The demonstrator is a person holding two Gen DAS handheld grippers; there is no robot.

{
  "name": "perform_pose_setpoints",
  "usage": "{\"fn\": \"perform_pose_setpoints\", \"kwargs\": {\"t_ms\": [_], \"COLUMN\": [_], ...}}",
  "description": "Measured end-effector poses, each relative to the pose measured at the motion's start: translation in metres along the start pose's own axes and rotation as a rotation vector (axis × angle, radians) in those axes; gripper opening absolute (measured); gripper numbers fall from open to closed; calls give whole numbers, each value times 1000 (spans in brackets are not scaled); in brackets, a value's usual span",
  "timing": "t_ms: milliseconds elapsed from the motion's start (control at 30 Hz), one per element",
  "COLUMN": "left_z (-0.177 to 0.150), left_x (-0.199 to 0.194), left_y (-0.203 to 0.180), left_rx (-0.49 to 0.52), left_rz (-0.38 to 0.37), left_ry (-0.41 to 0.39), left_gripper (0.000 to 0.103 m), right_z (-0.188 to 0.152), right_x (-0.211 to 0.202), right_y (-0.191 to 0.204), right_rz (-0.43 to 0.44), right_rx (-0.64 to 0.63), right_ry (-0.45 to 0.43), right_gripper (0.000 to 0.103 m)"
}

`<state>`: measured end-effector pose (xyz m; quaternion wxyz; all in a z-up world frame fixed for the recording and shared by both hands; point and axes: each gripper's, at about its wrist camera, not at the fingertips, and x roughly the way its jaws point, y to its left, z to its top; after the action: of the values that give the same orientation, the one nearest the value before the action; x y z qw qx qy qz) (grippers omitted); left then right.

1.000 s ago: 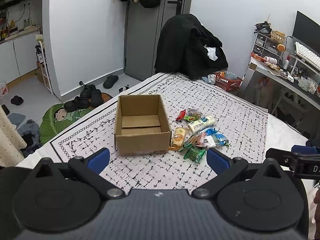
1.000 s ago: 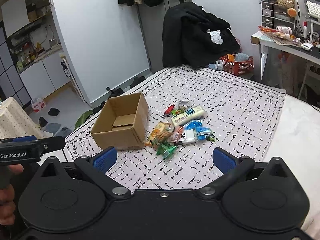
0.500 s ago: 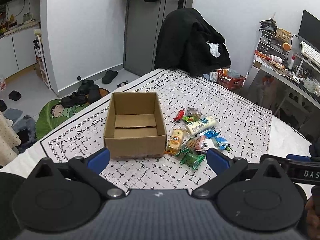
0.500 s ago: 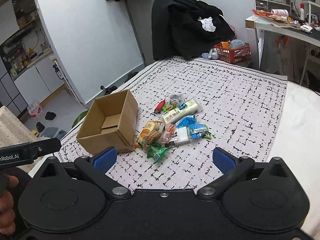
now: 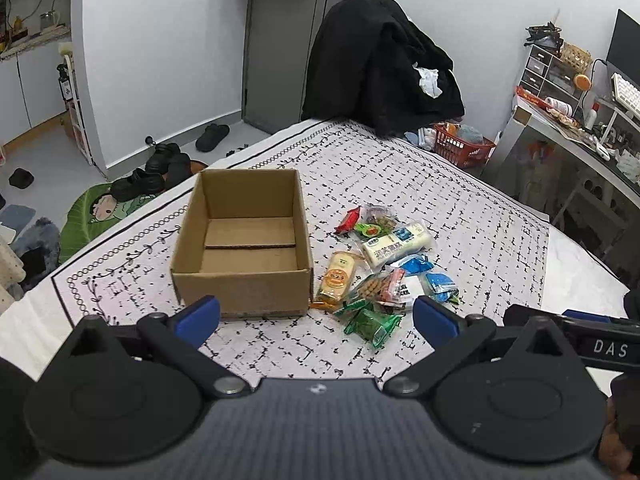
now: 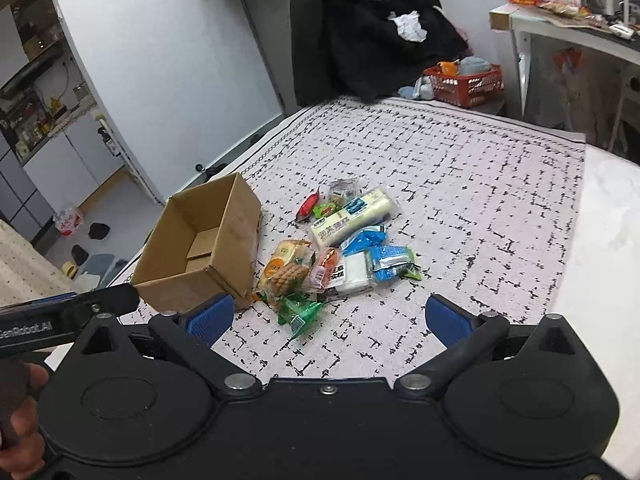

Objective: Organize snacks
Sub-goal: 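Reach the right tool to the blue-and-white packet while the left tool reaches the cookie pack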

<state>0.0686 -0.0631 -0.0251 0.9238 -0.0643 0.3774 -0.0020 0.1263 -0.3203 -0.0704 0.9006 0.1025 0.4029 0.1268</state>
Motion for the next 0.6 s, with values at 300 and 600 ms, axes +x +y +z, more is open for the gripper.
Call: {"fn": "perform_pose_setpoints", "kwargs": {"t_ms": [300, 600], "left_z": [4, 1], "left_x": [31, 63], "left_y": [-15, -30], "left_rx": [0, 2], "left_rz": [8, 8], "left_ry": [25, 60], "left_gripper": [102, 102], "right_z": [7, 9], "right_x": [25, 55], "right_y": [-19, -37], "right_rz": [-6, 12], "right_rx": [46, 109], "right_ry": [24, 79], "right_gripper": [103, 103]}}
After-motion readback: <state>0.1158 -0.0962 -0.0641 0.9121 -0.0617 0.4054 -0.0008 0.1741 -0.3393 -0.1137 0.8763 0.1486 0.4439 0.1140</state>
